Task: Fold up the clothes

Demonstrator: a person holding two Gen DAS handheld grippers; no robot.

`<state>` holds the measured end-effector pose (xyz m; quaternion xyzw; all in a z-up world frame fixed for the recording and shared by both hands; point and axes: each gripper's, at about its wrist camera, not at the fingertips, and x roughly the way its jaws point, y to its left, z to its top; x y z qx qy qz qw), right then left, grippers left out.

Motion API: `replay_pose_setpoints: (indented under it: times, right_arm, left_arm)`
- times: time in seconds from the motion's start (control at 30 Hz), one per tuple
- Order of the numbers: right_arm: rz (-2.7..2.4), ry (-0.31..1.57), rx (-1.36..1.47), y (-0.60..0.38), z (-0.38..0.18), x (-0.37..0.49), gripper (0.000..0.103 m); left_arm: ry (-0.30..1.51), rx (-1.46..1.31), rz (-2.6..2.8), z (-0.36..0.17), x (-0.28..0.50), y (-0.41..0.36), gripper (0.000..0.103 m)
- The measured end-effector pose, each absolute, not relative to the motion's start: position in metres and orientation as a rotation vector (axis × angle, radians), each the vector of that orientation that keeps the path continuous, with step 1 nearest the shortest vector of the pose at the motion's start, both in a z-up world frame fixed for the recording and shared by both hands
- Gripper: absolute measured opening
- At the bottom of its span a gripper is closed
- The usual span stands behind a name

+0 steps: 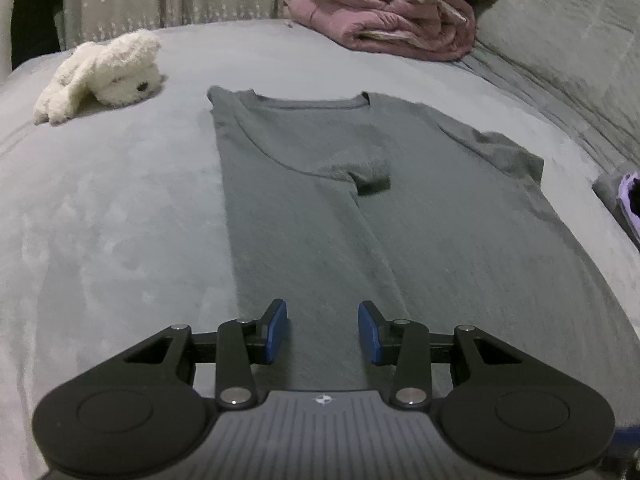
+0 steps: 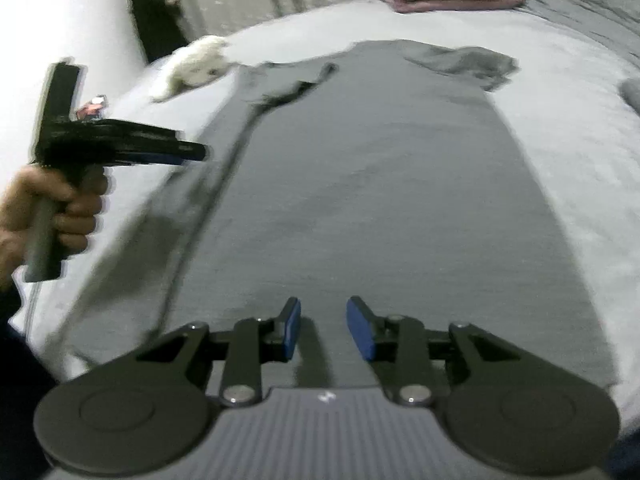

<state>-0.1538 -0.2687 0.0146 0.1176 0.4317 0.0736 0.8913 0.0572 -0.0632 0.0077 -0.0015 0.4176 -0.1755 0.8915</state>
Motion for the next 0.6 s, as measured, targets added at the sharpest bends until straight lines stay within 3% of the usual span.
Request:
replay_pose_setpoints:
  times: [0.33, 0.37, 0.4, 0.43, 0.6]
  right_arm:
    - [0.508, 0.966, 0.423, -0.206, -0.002, -0.149, 0.029]
    - [0.513, 0.971, 0.415, -0.203, -0.003, -0.151, 0.028]
    - [0.518, 0.974, 0.402, -0.199, -0.003, -0.153, 0.014]
    - [0.518, 0.965, 0.372, -0.196, -0.001, -0.155, 0.009]
    - [0.422, 0.906, 0.327, -0.200, 0.016, -0.170, 0.009]
  left_arm:
    - [0.883, 0.001, -0.347, 0.002, 0.058, -0.065, 0.038]
    - [0.882, 0.004, -0.347, 0.002, 0.058, -0.065, 0.038]
    - [0.882, 0.004, -0.347, 0.002, 0.057, -0.065, 0.038]
    - [0.883, 0.003, -0.347, 0.002, 0.057, -0.065, 0.038]
    - [0.886, -0.005, -0.343, 0.002, 0.056, -0.065, 0.038]
